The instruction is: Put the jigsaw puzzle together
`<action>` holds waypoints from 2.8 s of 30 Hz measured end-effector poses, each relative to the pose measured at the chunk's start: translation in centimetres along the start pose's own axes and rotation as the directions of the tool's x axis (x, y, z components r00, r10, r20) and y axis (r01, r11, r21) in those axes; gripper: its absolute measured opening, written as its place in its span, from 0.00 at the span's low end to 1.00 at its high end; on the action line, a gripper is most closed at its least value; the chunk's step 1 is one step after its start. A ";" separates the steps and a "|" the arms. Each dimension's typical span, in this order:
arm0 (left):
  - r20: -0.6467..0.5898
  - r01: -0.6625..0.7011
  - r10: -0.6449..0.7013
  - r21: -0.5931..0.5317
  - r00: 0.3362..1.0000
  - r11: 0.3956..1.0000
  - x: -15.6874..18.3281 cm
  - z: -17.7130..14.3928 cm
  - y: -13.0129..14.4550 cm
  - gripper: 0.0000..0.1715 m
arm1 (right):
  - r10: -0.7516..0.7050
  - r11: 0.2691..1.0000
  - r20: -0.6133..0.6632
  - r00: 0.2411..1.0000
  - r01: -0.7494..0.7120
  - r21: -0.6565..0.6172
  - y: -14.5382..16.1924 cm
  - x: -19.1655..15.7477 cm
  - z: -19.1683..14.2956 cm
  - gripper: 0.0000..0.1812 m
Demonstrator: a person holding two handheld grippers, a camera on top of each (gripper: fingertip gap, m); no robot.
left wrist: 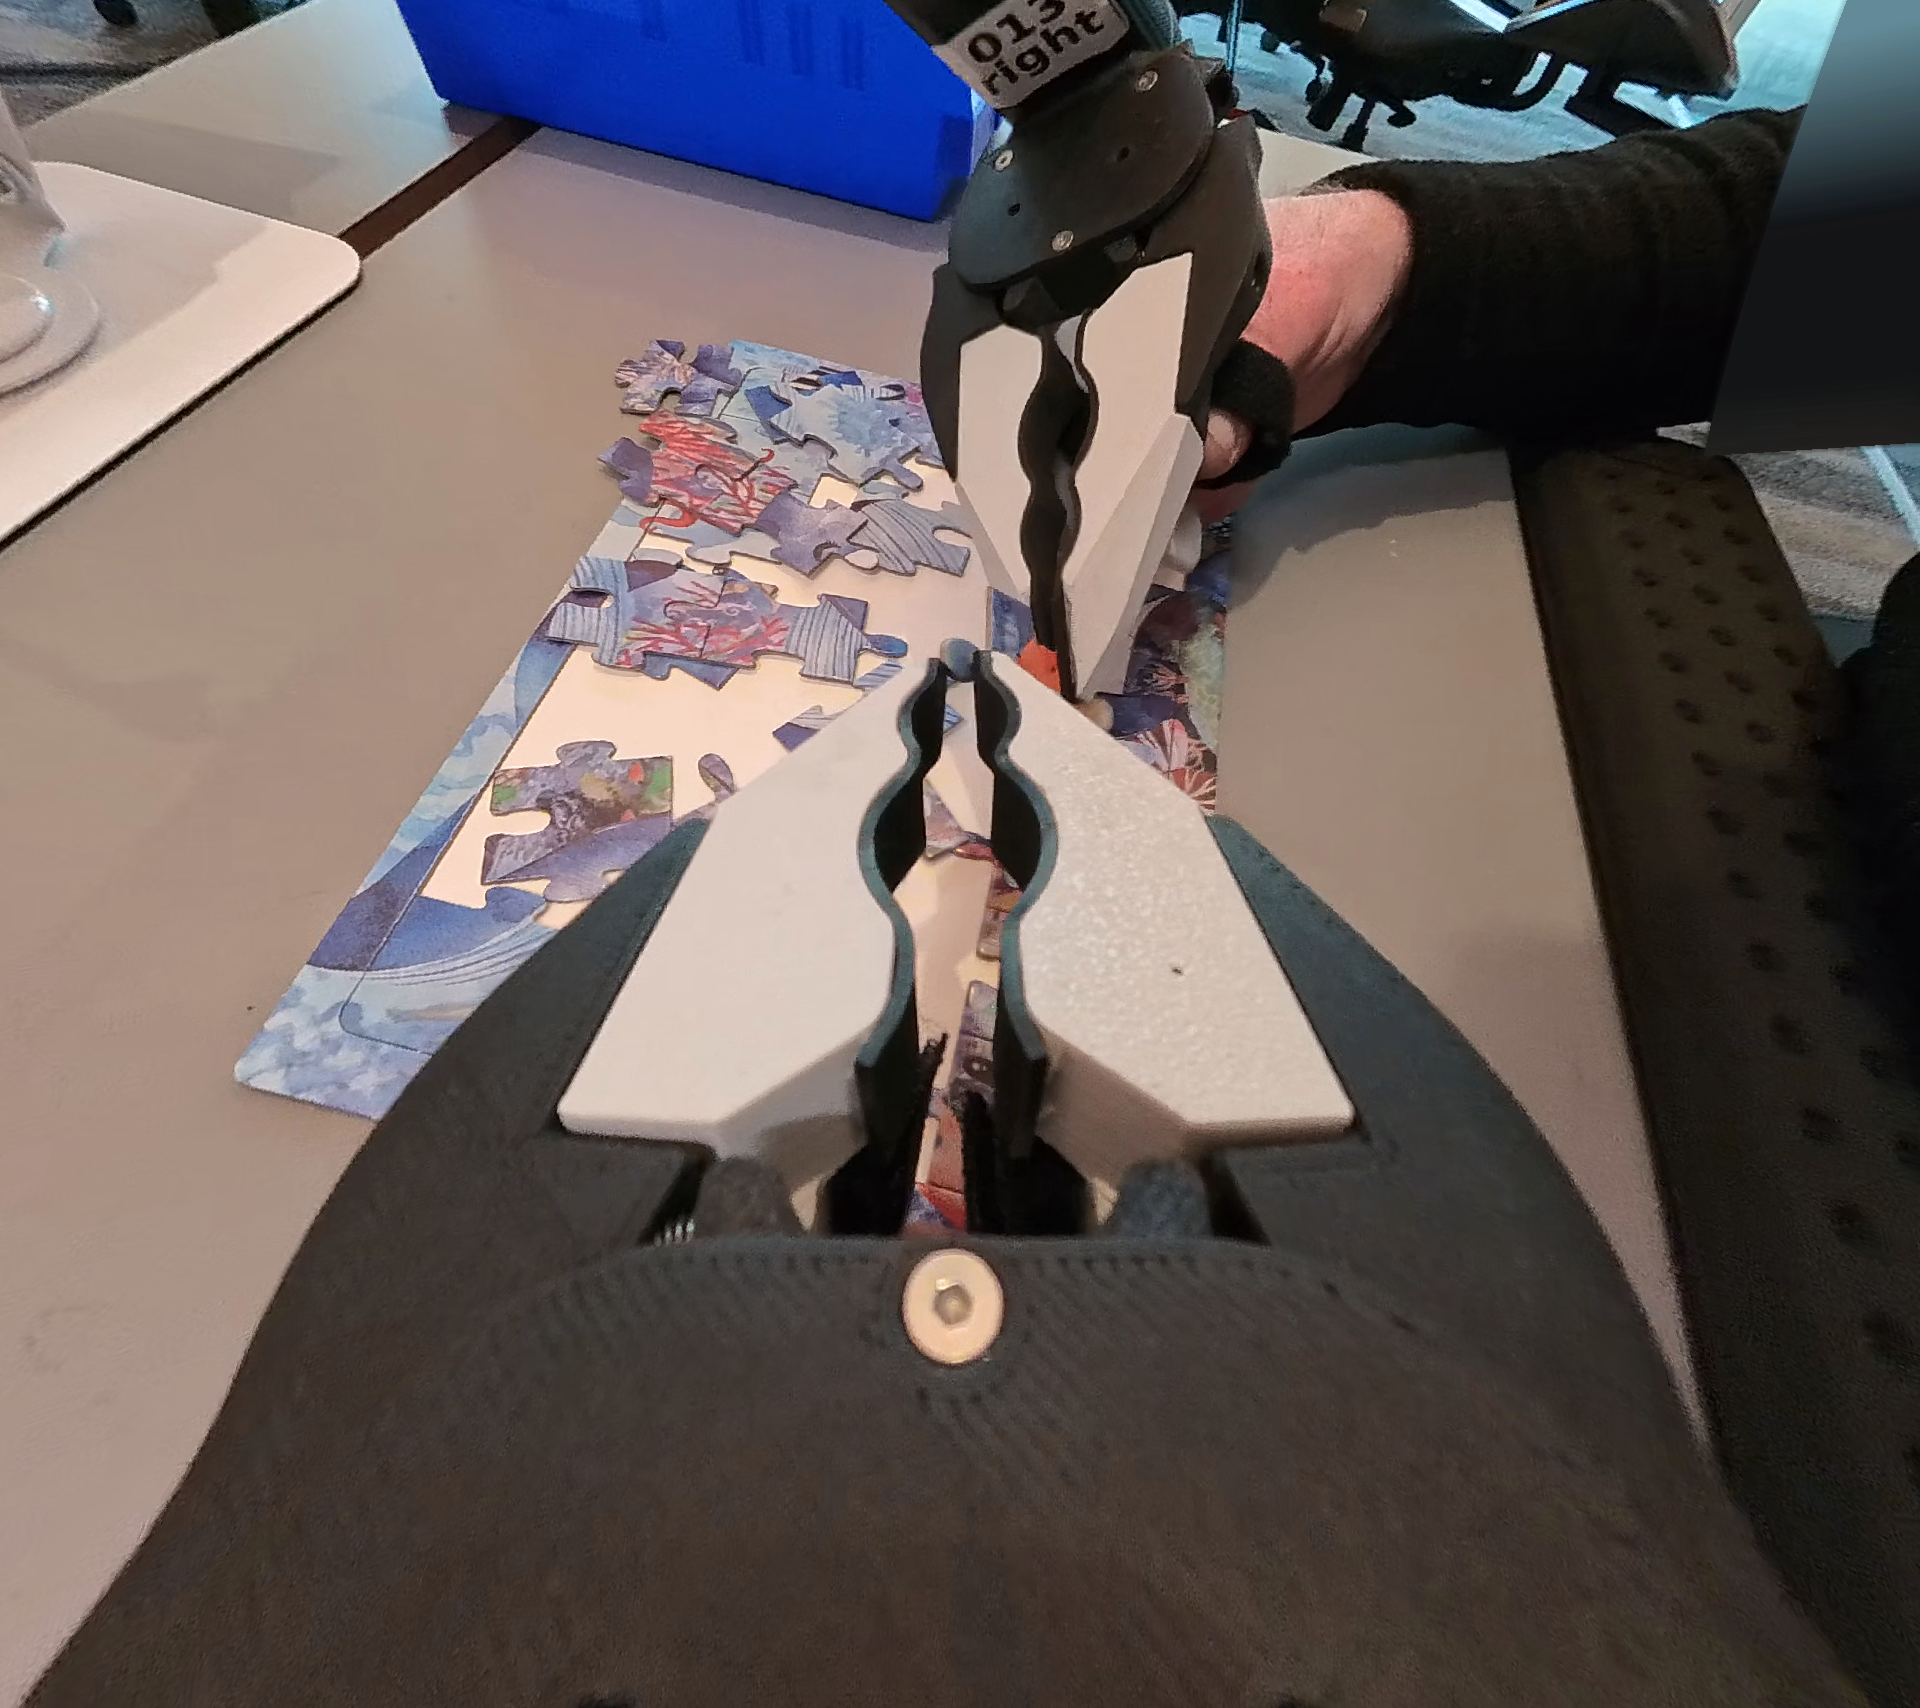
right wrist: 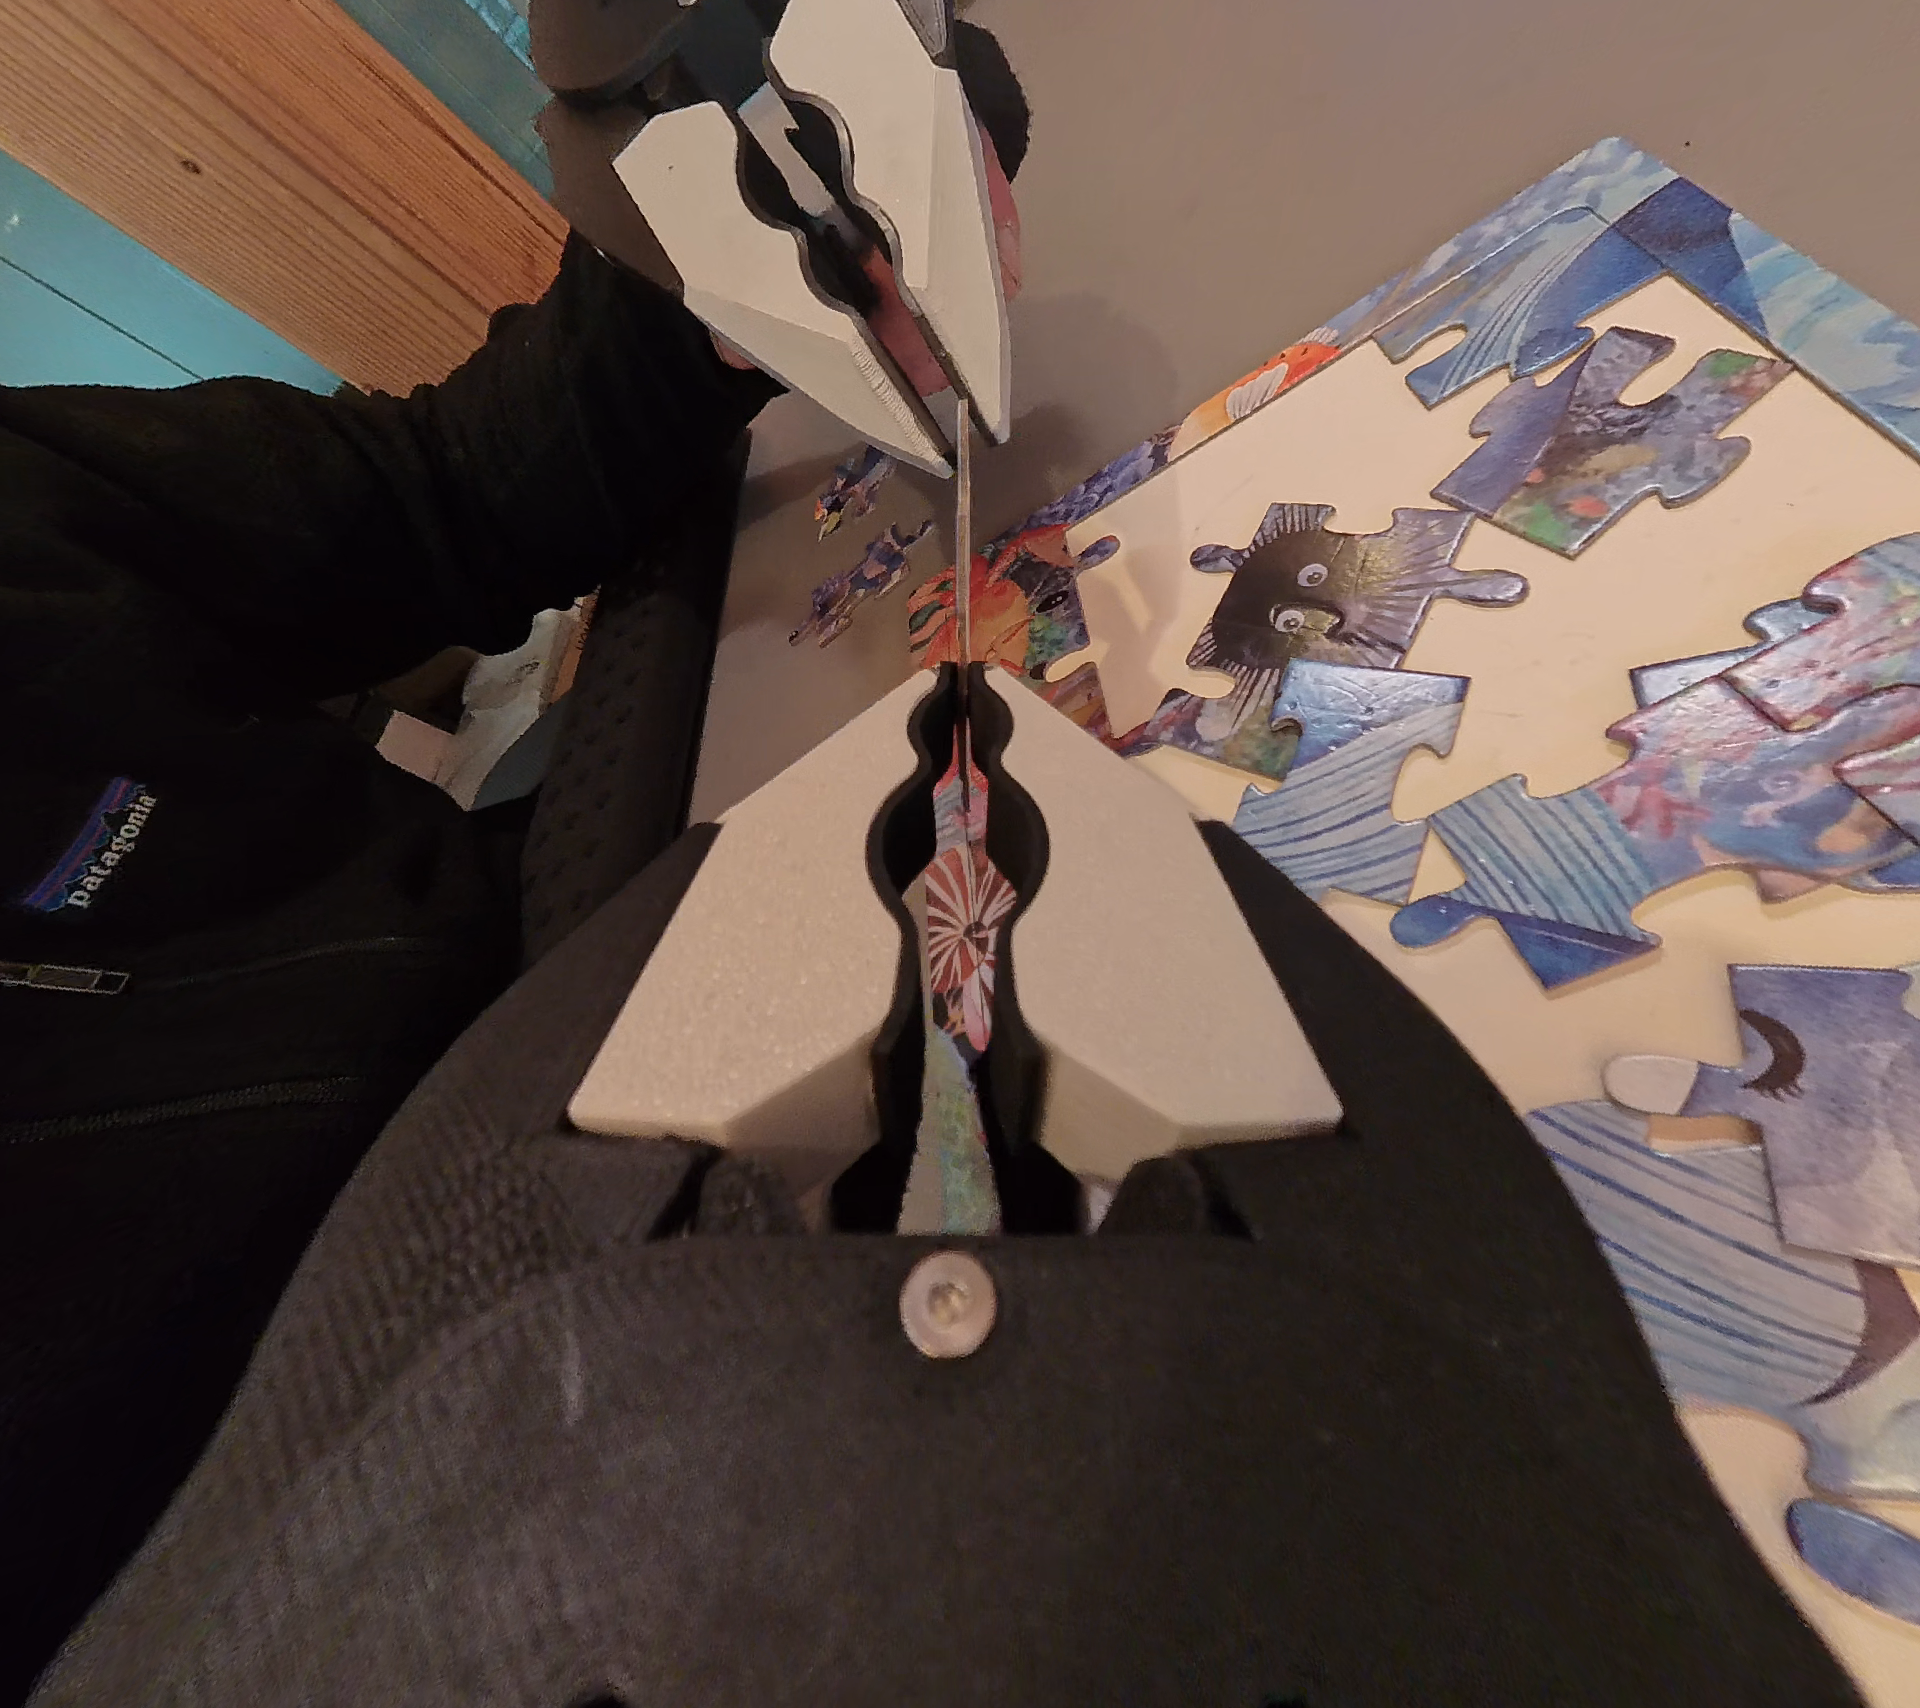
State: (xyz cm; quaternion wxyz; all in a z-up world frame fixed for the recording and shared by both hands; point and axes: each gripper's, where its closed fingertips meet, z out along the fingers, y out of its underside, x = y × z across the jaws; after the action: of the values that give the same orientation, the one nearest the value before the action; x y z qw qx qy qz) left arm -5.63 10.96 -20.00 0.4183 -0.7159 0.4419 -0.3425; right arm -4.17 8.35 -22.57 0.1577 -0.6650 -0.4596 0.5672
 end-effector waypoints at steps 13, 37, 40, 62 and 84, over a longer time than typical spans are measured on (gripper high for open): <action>-0.083 0.052 -0.060 -0.089 0.995 0.995 -0.4 -2.6 0.4 0.00 | 0.025 1.000 -0.013 1.000 -0.025 -0.001 0.1 0.5 0.0 0.11; -0.368 0.028 -0.277 -0.557 0.888 0.830 -1.3 -1.5 5.1 0.00 | 0.039 0.999 -0.002 0.999 -0.039 -0.008 0.5 0.9 0.1 0.07; -0.363 0.018 -0.275 -0.575 0.891 0.818 -2.1 -1.2 5.4 0.00 | 0.041 0.999 0.001 0.999 -0.041 -0.008 0.5 0.9 0.1 0.07; -0.361 -0.112 -0.217 -0.703 0.907 0.703 -3.9 0.6 7.0 0.02 | 0.048 0.999 0.013 0.999 -0.048 -0.006 0.6 0.9 0.0 0.07; -0.352 -0.121 -0.144 -0.632 0.925 0.766 -3.0 -0.2 5.1 0.01 | 0.055 0.998 0.014 0.998 -0.055 0.012 0.3 1.0 -0.2 0.07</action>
State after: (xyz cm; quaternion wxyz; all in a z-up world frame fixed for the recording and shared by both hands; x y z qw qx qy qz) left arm -8.67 12.30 -24.85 0.0519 -0.7377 0.6000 -0.3050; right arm -3.86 9.06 -23.38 0.1428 -0.6725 -0.4387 0.5787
